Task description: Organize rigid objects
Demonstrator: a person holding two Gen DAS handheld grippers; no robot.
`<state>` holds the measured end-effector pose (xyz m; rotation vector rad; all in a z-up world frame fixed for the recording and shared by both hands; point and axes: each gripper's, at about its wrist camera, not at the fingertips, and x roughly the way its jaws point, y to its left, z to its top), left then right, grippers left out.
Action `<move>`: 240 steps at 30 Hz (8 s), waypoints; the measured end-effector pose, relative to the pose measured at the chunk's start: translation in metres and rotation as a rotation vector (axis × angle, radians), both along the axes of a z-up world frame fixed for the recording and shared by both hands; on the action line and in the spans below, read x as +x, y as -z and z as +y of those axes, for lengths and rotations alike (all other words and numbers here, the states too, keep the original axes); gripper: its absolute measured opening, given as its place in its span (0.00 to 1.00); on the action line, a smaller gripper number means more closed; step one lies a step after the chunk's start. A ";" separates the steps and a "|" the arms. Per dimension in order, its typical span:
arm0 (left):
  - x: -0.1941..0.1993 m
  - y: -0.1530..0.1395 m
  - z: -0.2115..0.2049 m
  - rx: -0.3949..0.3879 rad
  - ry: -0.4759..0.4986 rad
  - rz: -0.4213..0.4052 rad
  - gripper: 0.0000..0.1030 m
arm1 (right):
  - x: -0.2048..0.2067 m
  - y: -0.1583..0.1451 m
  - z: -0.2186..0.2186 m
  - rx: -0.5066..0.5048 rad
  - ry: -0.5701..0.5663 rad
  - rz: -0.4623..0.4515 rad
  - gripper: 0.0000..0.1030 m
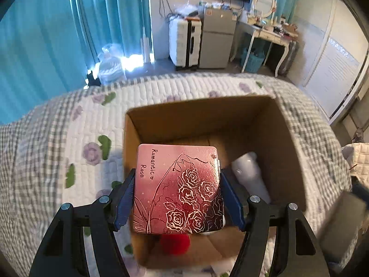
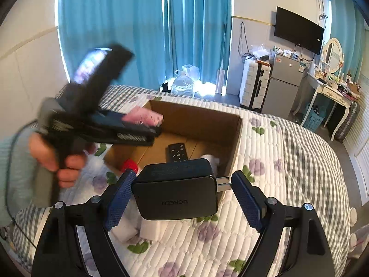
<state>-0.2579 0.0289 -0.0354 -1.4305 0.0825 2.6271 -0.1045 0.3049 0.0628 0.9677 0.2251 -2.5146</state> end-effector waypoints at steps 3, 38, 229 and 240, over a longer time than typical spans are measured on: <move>-0.009 0.022 0.003 0.003 0.009 -0.039 0.67 | -0.011 0.002 0.001 -0.001 0.000 -0.004 0.82; 0.038 -0.034 -0.048 0.062 -0.017 0.159 0.70 | -0.163 0.041 -0.046 0.041 0.013 -0.144 0.82; 0.247 -0.170 -0.023 0.061 0.010 0.671 0.81 | 0.093 -0.104 -0.003 -0.070 0.113 0.227 0.78; 0.258 -0.099 -0.027 0.006 -0.109 0.685 0.82 | 0.114 -0.059 -0.001 -0.160 0.107 0.343 1.00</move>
